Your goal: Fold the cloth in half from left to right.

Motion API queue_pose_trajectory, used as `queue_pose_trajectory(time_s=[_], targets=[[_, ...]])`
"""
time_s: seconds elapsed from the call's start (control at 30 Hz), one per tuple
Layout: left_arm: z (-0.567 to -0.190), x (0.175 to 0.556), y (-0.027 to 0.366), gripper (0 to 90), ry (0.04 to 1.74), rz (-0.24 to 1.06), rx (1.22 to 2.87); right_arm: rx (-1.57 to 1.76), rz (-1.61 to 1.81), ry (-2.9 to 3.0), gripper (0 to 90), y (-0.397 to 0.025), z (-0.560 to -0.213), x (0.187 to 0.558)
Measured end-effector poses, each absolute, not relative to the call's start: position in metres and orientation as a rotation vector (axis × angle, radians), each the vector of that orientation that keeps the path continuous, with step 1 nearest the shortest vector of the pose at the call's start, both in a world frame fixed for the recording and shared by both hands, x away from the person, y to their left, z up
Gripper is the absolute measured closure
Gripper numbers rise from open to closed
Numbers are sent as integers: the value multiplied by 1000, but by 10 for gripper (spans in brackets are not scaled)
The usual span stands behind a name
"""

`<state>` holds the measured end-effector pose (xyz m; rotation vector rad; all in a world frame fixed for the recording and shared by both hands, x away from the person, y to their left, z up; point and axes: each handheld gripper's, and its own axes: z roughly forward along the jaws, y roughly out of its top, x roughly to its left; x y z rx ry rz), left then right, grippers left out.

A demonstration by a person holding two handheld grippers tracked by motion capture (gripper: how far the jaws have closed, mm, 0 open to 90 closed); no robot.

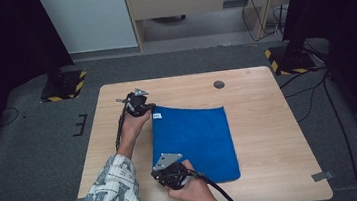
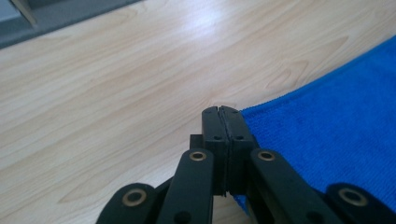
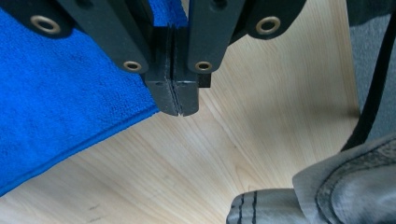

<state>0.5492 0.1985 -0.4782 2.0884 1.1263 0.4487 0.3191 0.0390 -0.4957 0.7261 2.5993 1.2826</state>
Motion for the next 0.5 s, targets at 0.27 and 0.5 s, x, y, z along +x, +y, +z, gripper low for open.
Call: queue_pose_trajectory(time_s=[0.27, 0.5], targets=[[-468, 549, 200, 898, 1103, 465, 2085, 723, 1291, 2568, 893, 44, -489, 319], [-460, 550, 205, 897, 1101, 474, 2088, 724, 1303, 2548, 893, 49, -483, 319]])
